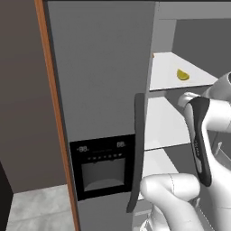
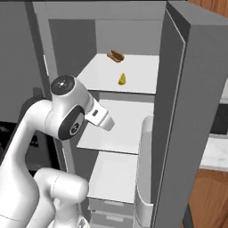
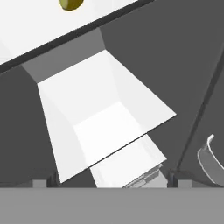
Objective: Take the lemon wedge from the fridge and place it on the plate with fish on the dining counter.
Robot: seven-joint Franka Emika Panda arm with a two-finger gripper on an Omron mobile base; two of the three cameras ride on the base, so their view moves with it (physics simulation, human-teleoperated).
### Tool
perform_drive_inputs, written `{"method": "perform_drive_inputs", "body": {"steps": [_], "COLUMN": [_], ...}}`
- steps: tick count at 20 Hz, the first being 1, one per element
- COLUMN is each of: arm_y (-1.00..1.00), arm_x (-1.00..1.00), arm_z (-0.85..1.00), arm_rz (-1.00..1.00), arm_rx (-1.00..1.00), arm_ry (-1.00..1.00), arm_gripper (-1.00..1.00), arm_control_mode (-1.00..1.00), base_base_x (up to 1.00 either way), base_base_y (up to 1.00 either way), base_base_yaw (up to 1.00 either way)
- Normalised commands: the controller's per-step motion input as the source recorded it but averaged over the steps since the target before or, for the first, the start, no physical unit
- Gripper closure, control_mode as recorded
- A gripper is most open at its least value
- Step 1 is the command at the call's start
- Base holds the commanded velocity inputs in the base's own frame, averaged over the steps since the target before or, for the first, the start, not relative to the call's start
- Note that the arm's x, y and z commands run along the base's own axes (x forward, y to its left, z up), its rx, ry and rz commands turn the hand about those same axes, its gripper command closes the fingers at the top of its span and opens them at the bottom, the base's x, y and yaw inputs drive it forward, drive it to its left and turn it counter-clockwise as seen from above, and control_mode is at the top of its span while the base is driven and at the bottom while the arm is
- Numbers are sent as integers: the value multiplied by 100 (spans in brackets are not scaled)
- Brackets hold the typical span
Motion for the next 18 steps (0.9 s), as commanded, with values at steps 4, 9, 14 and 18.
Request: {"method": "perform_drive_inputs", "body": {"steps": [4,9,14,18], "arm_y": [0,0,0,0], "arm_x": [0,0,0,0], "arm_z": [0,0,0,0], "arm_rz": [0,0,0,0], "arm_rx": [0,0,0,0], "arm_ry": [0,0,0,0], "arm_gripper": [-100,-100,-100,-100], "arm_control_mode": [100,100,100,100], "base_base_x": [5,0,23,2], "base_base_y": [-43,-4,0,-49], "base_base_yaw": [-5,-1,0,-6]}}
